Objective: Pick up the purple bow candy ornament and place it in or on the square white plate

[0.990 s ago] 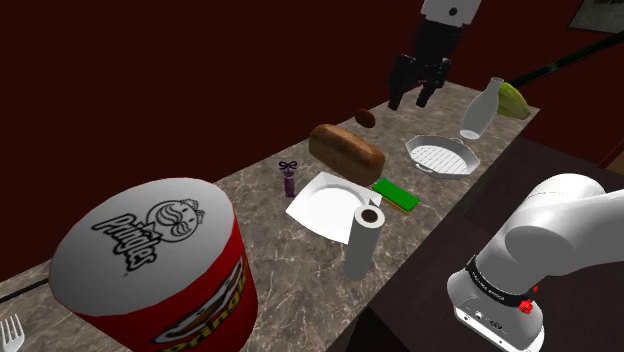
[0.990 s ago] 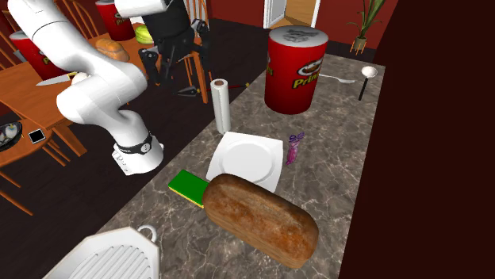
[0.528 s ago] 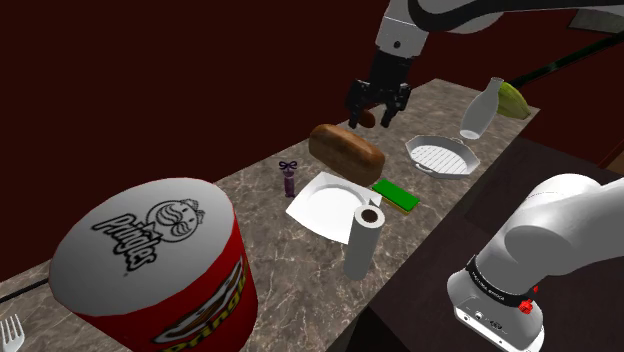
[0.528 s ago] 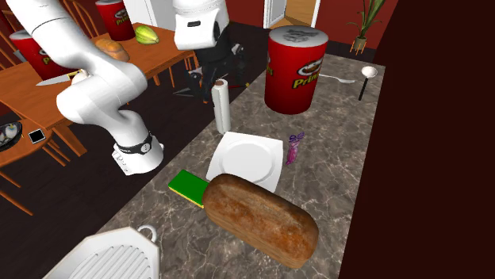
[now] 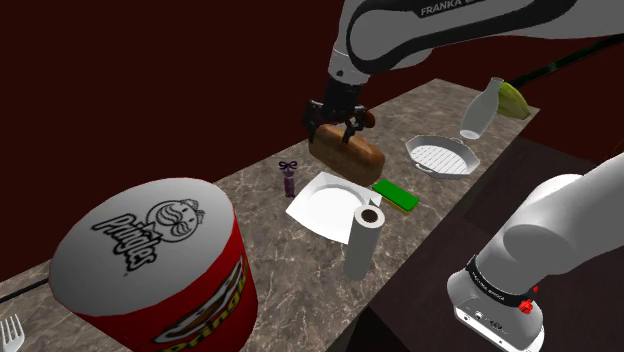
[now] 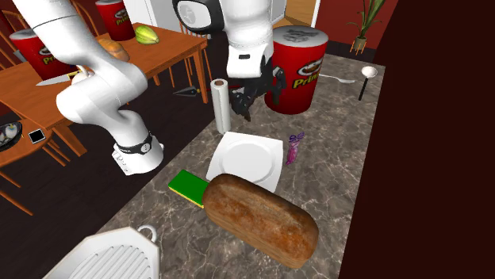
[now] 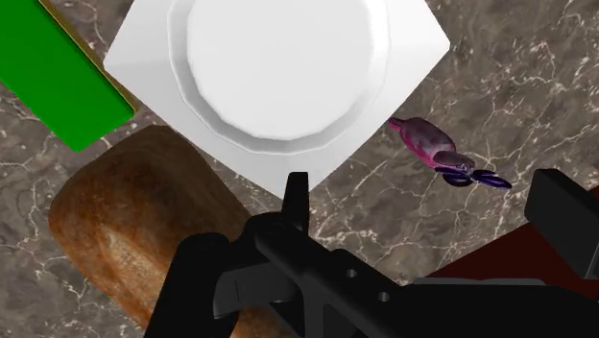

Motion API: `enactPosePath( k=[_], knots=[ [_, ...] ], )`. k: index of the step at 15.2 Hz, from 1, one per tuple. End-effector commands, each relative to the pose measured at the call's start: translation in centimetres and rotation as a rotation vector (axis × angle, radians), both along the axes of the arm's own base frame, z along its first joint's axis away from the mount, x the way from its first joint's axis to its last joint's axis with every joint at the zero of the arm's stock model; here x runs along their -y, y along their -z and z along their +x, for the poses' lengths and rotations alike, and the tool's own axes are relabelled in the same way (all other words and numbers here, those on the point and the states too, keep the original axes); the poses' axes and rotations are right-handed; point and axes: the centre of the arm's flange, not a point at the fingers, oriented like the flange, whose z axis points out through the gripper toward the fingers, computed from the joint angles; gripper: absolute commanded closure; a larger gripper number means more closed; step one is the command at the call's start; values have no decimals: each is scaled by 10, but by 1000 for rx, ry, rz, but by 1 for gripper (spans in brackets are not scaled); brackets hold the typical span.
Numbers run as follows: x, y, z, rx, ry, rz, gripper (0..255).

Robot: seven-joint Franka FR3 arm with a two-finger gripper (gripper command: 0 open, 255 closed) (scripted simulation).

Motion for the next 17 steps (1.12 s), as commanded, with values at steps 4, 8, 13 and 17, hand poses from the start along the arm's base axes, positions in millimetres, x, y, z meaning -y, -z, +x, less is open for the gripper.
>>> enactPosePath(
  k=[4, 8, 13, 17],
  knots=[
    [-33, 32, 43, -1, 98, 14, 0],
    [-55, 60, 80, -2, 175, 24, 0],
    [-60, 82, 85, -3, 180, 24, 0],
    [-63, 101, 88, -3, 180, 24, 0]
  ],
)
